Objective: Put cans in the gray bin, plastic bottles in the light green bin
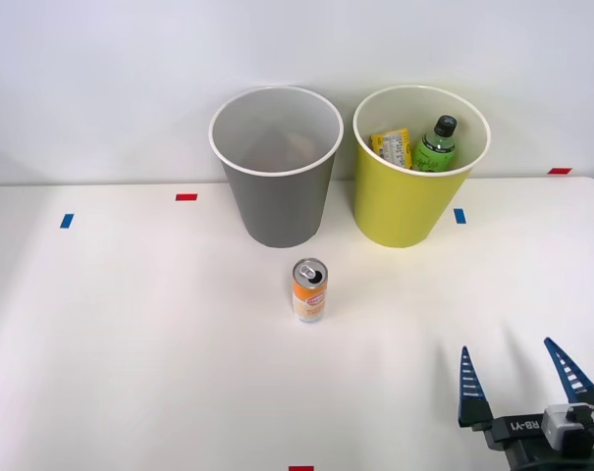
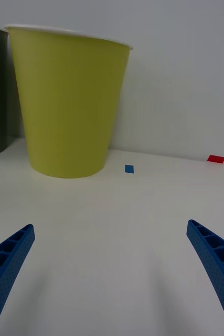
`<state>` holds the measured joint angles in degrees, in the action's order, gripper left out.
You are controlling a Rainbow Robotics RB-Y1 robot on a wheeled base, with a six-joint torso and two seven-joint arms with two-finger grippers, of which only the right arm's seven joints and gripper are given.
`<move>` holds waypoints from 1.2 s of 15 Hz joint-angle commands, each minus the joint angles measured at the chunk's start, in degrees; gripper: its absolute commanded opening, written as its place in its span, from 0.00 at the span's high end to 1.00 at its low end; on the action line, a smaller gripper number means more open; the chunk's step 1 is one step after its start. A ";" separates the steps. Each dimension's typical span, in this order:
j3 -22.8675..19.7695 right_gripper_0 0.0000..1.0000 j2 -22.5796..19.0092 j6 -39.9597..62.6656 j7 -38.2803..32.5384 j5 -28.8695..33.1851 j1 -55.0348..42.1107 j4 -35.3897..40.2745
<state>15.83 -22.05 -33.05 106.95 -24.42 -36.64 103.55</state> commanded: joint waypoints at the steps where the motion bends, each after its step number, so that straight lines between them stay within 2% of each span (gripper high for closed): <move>1: -1.85 0.00 1.66 -0.78 -14.75 10.18 -2.29 -0.01; 3: -3.08 0.00 2.63 -2.01 -23.10 15.71 -4.05 -0.01; 5: -2.56 0.00 2.19 -3.86 -26.88 16.77 -5.46 -0.01; 12: 0.26 0.00 -0.19 -10.72 -26.44 17.91 -11.87 0.08; 18: 3.95 0.00 1.57 -11.24 -24.59 18.61 -12.49 -0.01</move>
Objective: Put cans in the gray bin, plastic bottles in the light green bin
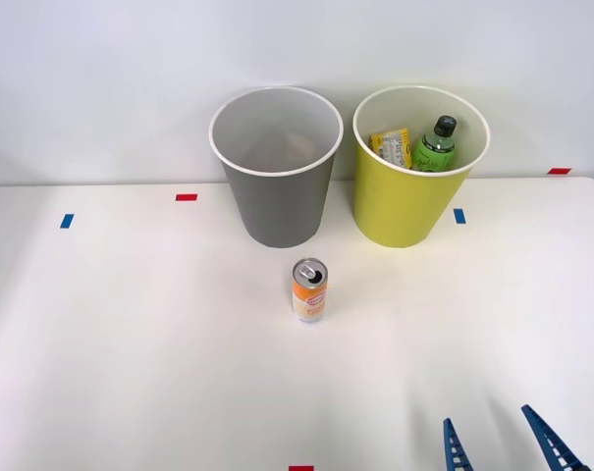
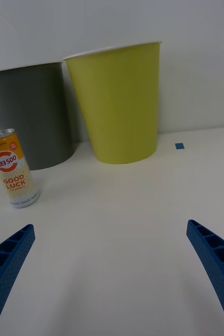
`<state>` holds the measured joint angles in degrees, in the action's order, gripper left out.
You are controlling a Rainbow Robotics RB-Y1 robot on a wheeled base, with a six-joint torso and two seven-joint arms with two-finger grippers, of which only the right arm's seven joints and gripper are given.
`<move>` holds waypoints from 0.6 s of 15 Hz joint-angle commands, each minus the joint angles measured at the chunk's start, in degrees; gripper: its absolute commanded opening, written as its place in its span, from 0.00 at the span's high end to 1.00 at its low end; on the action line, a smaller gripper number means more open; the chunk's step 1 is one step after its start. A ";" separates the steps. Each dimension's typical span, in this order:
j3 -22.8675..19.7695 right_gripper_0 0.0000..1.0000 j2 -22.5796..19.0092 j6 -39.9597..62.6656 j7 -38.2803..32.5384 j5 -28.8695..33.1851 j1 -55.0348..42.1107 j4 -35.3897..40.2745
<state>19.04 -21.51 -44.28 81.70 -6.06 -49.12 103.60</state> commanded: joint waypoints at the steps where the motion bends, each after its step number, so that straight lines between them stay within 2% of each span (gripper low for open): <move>1: 0.74 0.00 1.30 0.07 0.92 0.44 -0.01 -0.06; 9: 0.04 0.00 1.39 0.07 1.54 0.97 -0.10 -0.06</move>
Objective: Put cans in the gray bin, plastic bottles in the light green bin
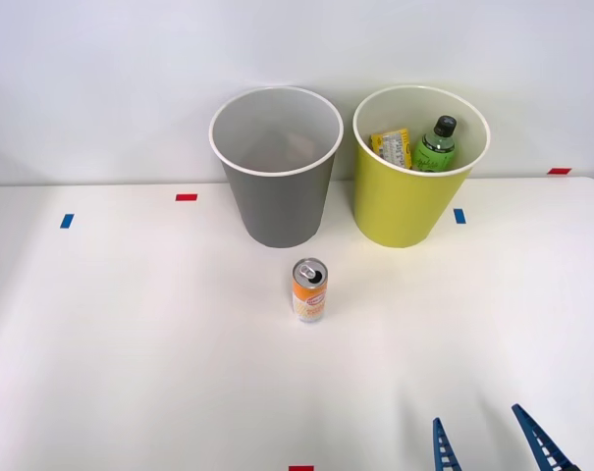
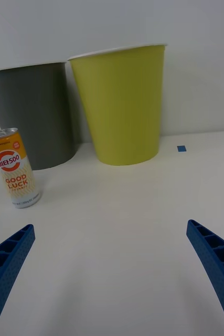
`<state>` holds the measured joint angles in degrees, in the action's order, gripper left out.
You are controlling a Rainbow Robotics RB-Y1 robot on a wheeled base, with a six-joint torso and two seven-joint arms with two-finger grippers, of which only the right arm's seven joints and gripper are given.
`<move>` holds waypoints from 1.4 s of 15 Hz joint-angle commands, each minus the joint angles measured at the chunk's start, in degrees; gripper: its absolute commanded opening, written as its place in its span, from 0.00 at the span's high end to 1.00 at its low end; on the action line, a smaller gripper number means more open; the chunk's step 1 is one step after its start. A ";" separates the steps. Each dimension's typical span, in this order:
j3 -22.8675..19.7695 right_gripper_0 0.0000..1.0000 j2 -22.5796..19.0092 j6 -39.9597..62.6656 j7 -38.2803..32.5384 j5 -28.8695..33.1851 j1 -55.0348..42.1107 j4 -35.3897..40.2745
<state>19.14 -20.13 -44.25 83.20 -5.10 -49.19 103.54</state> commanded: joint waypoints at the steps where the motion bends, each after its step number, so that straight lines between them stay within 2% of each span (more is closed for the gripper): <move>1: -0.07 0.00 0.00 0.04 0.03 0.00 -0.03 -0.01; 21: -0.07 0.00 0.00 0.04 0.03 0.00 -0.03 -0.01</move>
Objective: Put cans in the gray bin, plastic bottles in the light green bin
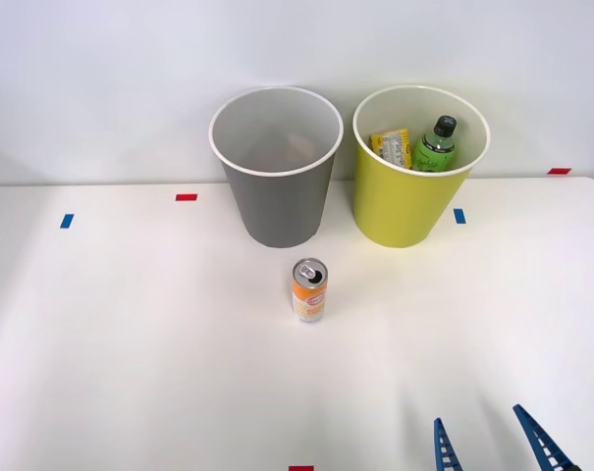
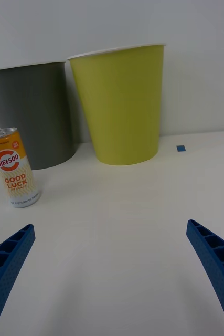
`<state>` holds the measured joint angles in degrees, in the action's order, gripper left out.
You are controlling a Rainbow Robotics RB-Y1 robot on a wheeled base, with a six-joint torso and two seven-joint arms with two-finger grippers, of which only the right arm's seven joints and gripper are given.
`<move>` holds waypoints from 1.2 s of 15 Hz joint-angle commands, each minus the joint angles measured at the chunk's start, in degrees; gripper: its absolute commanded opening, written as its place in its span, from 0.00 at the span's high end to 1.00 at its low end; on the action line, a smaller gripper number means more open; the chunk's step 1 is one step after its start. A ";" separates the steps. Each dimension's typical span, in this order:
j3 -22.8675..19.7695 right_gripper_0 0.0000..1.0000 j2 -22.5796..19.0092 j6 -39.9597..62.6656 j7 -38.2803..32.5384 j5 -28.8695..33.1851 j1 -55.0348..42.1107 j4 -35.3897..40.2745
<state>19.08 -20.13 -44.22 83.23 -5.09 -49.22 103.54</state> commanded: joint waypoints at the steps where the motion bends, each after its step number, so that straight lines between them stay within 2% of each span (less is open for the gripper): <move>1: 0.00 0.00 0.00 0.01 0.01 -0.01 0.00 0.00; 18: 0.00 0.00 0.00 0.01 0.01 -0.01 0.00 0.00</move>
<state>19.07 -20.13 -44.21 83.23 -5.09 -49.22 103.54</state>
